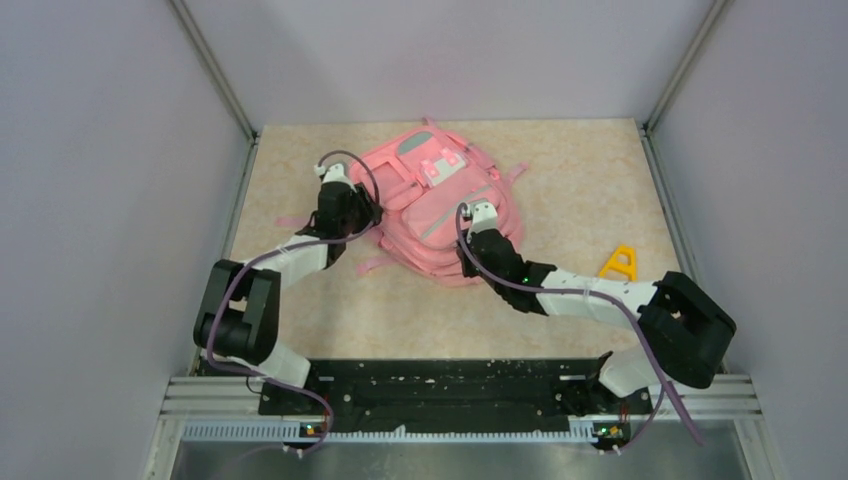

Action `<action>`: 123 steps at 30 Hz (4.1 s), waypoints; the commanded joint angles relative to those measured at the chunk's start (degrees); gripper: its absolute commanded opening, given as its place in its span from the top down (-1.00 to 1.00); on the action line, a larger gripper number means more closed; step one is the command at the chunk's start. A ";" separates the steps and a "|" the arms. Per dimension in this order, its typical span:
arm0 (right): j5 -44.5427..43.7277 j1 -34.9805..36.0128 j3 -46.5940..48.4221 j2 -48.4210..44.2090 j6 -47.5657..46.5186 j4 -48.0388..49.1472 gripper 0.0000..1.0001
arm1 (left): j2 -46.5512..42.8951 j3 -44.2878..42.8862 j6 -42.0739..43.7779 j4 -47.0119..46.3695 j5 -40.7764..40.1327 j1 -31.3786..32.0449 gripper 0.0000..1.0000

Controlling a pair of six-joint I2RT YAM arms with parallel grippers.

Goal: Pack the student bag
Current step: Zip the student bag at the center of the board.

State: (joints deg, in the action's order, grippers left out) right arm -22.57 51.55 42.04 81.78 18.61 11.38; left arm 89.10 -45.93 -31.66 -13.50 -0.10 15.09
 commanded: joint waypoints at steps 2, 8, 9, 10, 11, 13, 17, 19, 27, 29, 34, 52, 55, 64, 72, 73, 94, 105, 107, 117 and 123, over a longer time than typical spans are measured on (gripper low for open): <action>5.50 -1.28 -0.35 0.03 -0.78 -0.83 1.00 | -5.97 1.42 2.88 -1.45 -4.91 -1.79 -0.31; 9.74 -0.97 0.17 2.24 1.31 1.11 1.00 | -18.26 13.11 -4.43 -3.48 -6.59 3.30 -0.51; 9.71 -0.74 0.37 2.37 1.37 1.10 1.00 | -20.55 15.77 -5.90 -4.40 -6.78 4.51 -0.51; 9.73 -0.45 0.53 2.41 1.35 1.10 1.00 | -21.91 17.32 -7.80 -5.36 -7.00 5.65 -0.51; 9.56 -0.20 0.67 2.41 1.50 1.10 1.00 | -22.81 19.03 -9.54 -6.61 -7.10 6.77 -0.51; 9.26 0.31 0.88 2.13 1.73 0.92 1.00 | -23.83 21.79 -13.93 -8.68 -7.02 8.32 -0.51; 8.46 1.22 0.68 1.24 2.10 0.84 1.00 | -22.93 26.08 -20.51 -16.72 -5.28 11.69 -0.48; 8.23 1.50 0.67 1.12 2.16 0.69 1.00 | -21.44 26.33 -22.19 -19.52 -5.22 14.07 -0.48; 7.31 2.67 0.76 0.84 2.38 0.41 1.00 | -8.36 25.66 -27.68 -30.69 -2.87 18.91 -0.50; 7.10 2.81 0.85 0.85 2.26 0.25 1.00 | -4.70 24.77 -28.20 -32.60 -2.75 19.67 -0.46; 4.92 3.03 1.01 1.00 2.00 -0.95 1.00 | 3.09 23.89 -30.43 -40.93 -1.01 19.81 -0.16; -2.73 -9.38 -0.37 -2.28 -2.96 -5.32 1.00 | -24.91 28.40 -12.92 -8.80 -6.87 5.40 1.00; -1.70 -12.18 0.41 -1.08 -4.23 -4.23 1.00 | -29.74 25.52 -7.21 -0.64 -7.37 1.02 1.00; 12.19 -13.21 1.82 -0.03 -10.66 -0.99 1.00 | -17.74 13.18 2.51 2.52 0.70 -10.12 1.00; 2.60 -13.23 4.99 4.43 -20.38 0.94 1.00 | -11.20 7.42 8.82 1.41 -4.12 -14.19 1.00; 1.72 -13.31 5.75 5.29 -22.24 1.38 1.00 | -10.95 7.43 9.11 1.59 -4.20 -14.60 1.00; 12.93 -16.22 14.51 13.99 -36.15 9.30 1.00 | -11.33 2.75 12.57 10.53 -0.28 -17.04 0.03; 18.79 -16.22 13.03 11.40 -30.61 6.66 1.00 | -29.96 14.15 29.03 -0.71 -8.55 7.38 -0.25; 19.32 -16.22 13.19 11.24 -30.12 6.03 1.00 | -30.72 17.47 31.13 -4.75 -5.79 10.66 -0.25; 22.10 -16.22 13.00 10.19 -28.31 4.77 1.00 | -18.07 14.17 47.25 -14.30 -16.36 25.26 -0.40; 22.30 -16.22 12.88 9.76 -28.10 3.94 1.00 | -10.11 9.47 51.94 -17.25 -18.99 26.51 -0.45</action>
State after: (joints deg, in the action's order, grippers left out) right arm -1.21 36.07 55.18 94.50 -10.24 16.19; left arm 75.72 -31.70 14.50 -23.11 -14.90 41.43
